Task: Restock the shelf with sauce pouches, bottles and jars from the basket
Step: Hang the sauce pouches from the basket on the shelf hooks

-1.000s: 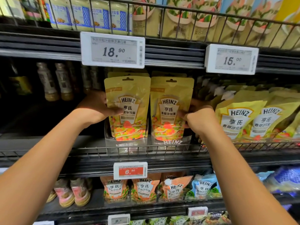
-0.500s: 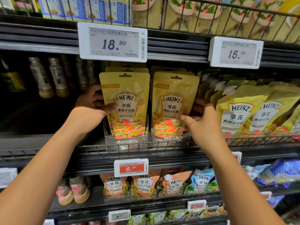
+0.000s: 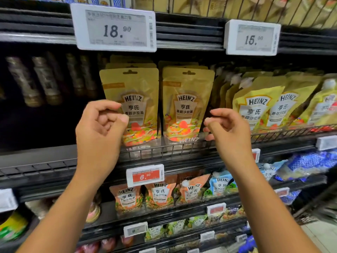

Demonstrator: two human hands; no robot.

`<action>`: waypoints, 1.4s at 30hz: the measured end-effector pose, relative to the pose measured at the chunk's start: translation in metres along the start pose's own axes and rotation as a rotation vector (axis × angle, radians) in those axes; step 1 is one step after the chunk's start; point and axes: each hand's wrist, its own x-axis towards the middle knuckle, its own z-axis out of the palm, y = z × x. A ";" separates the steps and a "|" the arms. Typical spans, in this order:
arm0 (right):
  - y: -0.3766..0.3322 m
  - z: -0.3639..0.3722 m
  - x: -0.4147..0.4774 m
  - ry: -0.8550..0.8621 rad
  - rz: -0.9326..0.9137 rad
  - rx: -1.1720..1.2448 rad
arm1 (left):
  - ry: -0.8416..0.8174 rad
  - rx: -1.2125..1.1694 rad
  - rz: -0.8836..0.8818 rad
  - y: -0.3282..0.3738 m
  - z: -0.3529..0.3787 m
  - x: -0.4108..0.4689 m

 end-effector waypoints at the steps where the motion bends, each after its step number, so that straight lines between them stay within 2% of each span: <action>1: 0.000 -0.002 -0.004 -0.006 0.009 0.015 | -0.057 -0.026 -0.010 0.002 0.006 -0.007; 7: 0.004 -0.030 -0.028 -0.025 0.045 0.039 | -0.340 -0.159 -0.109 0.002 0.052 -0.045; 12: 0.014 -0.081 -0.048 0.040 0.081 0.006 | -0.563 -0.245 -0.250 -0.004 0.101 -0.069; 20: 0.027 -0.201 -0.081 0.274 0.150 -0.070 | -0.790 -0.386 -0.441 0.007 0.214 -0.116; 32: 0.018 -0.387 -0.162 0.647 0.256 -0.200 | -1.123 -0.476 -0.504 0.047 0.387 -0.237; 42: 0.040 -0.480 -0.231 0.873 0.419 -0.262 | -1.358 -0.469 -0.587 0.073 0.478 -0.327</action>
